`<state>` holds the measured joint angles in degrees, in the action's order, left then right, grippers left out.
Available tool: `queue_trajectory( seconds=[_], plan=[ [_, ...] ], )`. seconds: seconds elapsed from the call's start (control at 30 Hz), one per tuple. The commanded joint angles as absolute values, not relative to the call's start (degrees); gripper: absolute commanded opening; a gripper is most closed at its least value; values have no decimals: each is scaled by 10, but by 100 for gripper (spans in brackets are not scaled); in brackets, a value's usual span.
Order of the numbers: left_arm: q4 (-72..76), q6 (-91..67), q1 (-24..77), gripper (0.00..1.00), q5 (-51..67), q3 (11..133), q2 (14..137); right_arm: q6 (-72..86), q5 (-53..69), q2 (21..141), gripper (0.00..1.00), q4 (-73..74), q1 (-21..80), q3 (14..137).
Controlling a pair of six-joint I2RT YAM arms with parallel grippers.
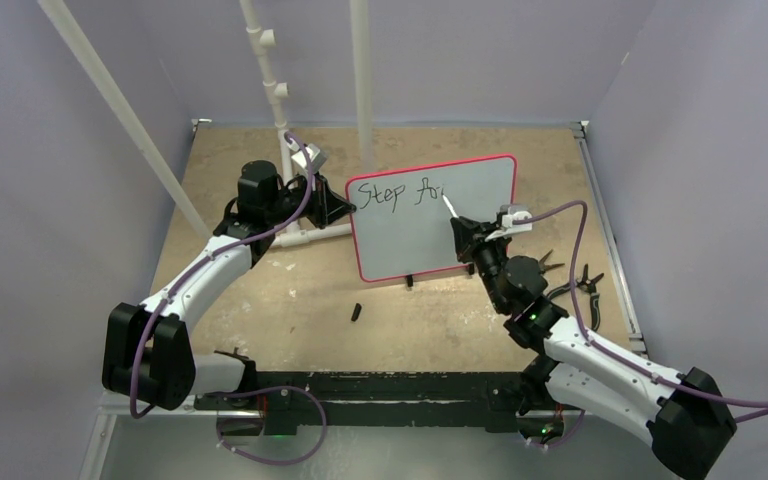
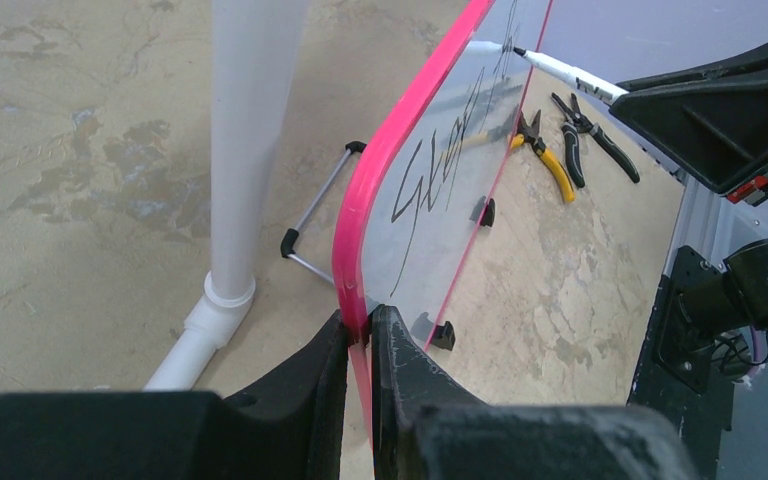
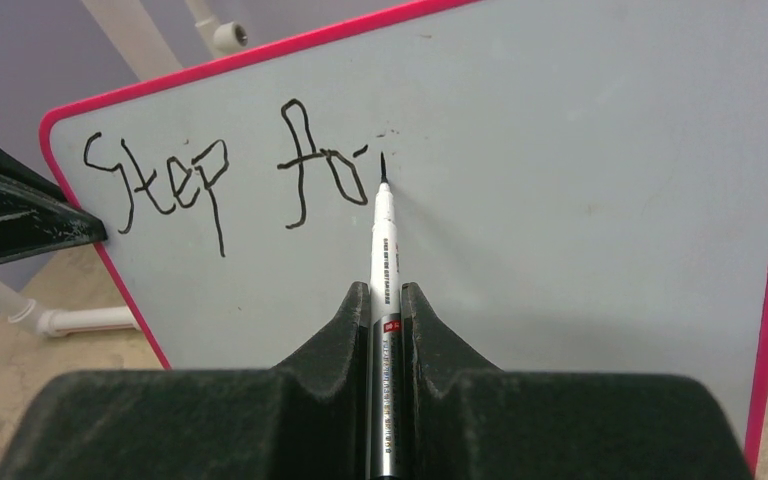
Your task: Write a sentence on the whiteboard
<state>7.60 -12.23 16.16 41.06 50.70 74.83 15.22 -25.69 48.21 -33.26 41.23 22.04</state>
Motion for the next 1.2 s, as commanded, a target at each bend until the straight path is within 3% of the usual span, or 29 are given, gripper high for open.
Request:
queue_trajectory(
  seconds=[0.0, 0.4, 1.17],
  plan=[
    [86, -111, 161, 0, 398, 500, 744, 177, -245, 476, 0, -306, 411, 210],
    [87, -111, 165, 0, 399, 498, 748, 206, -258, 448, 0, -282, 411, 190],
    [83, -109, 178, 0, 397, 497, 748, 182, -279, 478, 0, -381, 411, 192]
  ],
)
